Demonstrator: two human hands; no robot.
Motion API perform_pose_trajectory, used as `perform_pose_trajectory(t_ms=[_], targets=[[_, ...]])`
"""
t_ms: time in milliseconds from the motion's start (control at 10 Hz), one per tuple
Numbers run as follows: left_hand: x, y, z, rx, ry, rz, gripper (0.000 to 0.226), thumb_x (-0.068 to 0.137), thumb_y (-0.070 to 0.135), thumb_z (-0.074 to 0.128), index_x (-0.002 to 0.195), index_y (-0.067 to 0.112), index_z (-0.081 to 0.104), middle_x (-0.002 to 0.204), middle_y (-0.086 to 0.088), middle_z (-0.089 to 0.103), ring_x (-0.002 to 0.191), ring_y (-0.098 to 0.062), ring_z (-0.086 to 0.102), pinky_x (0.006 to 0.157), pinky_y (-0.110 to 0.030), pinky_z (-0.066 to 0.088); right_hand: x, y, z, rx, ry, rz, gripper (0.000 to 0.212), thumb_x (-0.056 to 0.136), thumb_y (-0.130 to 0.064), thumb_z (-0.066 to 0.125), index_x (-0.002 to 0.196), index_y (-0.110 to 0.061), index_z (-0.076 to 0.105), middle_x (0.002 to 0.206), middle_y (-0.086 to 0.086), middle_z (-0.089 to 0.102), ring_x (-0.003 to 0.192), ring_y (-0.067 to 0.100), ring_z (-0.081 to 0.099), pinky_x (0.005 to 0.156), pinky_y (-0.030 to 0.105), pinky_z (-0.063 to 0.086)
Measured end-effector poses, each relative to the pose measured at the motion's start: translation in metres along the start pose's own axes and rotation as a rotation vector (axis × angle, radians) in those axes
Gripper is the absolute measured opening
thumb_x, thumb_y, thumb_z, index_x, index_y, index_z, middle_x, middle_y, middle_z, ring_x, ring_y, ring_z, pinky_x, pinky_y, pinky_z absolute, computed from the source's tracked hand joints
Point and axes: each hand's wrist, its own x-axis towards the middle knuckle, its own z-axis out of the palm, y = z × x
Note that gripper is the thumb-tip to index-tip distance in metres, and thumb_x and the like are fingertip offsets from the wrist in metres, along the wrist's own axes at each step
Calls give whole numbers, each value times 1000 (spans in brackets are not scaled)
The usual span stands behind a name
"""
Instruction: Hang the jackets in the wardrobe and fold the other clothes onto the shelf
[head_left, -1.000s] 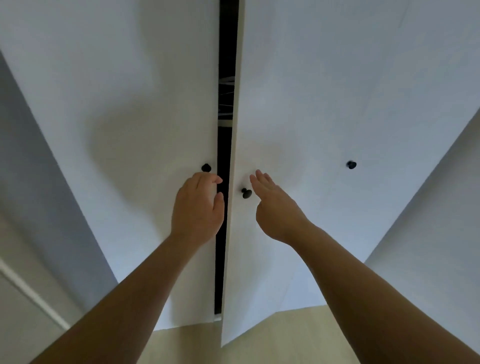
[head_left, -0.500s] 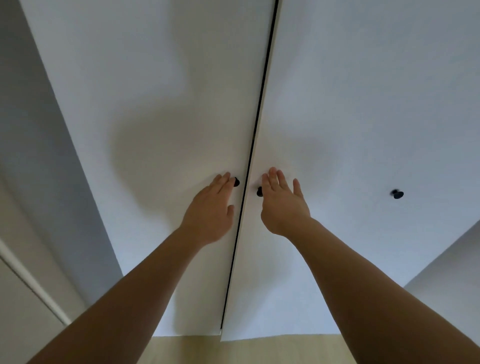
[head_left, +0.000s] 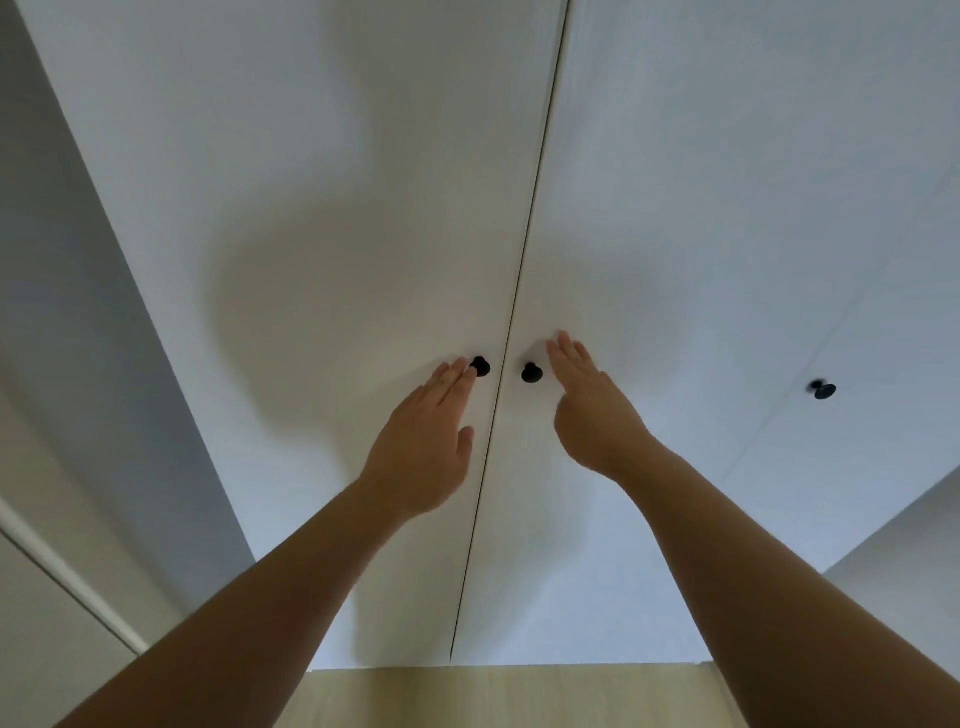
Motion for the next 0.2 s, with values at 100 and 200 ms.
perform_pose_trajectory(t_ms=[100, 200], targets=[[-51, -5, 7, -90, -61, 40, 68, 104, 24, 45, 161, 21, 7, 168, 9, 2, 154, -3, 2, 121, -15, -2, -52, 23, 1, 243, 183, 38, 57, 102, -2, 44, 153, -28, 40, 160, -19, 28, 150, 3, 24, 121, 23, 21], [-150, -18, 25, -38, -219, 143, 81, 89, 32, 73, 156, 19, 28, 159, 12, 16, 146, 0, 33, 117, -7, 15, -123, 49, -11, 334, 347, 76, 44, 98, -14, 63, 126, -48, 63, 138, -31, 56, 132, -7, 49, 112, 18, 37]])
